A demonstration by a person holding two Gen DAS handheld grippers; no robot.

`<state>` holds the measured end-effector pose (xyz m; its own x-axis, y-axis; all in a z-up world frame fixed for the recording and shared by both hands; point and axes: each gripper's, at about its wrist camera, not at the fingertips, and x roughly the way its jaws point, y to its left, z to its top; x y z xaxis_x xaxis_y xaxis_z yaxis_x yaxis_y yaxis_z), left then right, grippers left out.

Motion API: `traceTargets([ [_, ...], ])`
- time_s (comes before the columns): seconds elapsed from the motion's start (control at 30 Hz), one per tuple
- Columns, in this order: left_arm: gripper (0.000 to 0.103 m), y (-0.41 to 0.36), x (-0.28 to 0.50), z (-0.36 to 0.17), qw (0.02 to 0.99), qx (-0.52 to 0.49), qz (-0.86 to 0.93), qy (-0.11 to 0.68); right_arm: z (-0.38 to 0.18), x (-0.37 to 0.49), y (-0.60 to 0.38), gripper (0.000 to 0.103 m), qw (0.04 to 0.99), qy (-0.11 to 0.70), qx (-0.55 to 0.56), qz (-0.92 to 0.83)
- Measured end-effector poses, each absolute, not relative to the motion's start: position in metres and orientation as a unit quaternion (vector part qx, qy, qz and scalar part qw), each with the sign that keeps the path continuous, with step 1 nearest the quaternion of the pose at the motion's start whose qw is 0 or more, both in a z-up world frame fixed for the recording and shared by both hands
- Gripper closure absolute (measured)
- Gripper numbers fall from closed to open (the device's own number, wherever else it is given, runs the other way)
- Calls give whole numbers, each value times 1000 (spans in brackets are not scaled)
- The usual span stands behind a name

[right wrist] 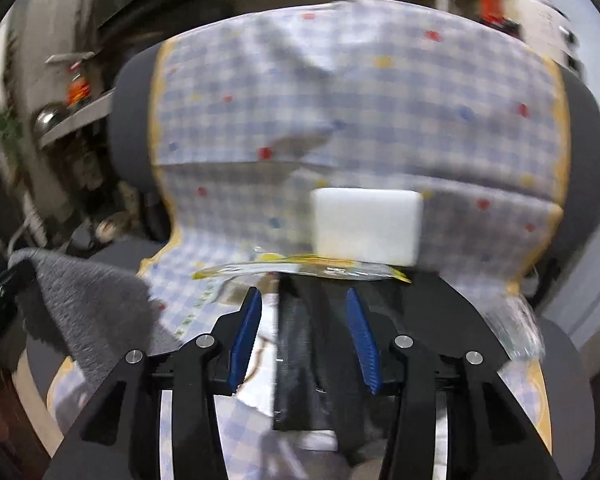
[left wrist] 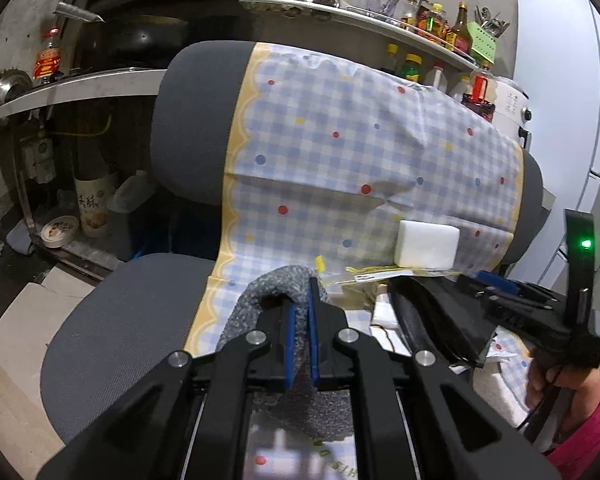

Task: Collect trash
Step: 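Grasp the white towel with the right tool while the left tool holds the grey cloth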

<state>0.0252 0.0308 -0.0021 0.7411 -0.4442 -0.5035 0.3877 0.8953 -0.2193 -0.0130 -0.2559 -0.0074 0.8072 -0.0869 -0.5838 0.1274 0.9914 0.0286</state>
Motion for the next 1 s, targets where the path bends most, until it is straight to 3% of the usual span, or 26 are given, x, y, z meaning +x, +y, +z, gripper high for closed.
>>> traceTargets([
  [0.1, 99, 29, 23, -4, 930, -44, -233, 282, -9, -44, -281, 56, 947, 304, 67, -76],
  [0.3, 99, 14, 12, -13, 918, -36, -268, 290, -46, -130, -321, 40, 924, 353, 89, -113],
  [0.57, 99, -12, -8, -10, 911, -20, -289, 293, -106, -163, -341, 40, 886, 420, 125, -152],
  [0.6, 99, -12, -11, -9, 912, -17, -289, 292, -108, -166, -334, 44, 893, 408, 106, -157],
  [0.8, 99, -17, -29, -4, 911, -4, -289, 294, -104, -174, -316, 91, 906, 395, 88, -125],
  [1.0, 99, -37, -61, 22, 900, 2, -347, 265, -49, -212, -322, 92, 938, 308, 109, -113],
])
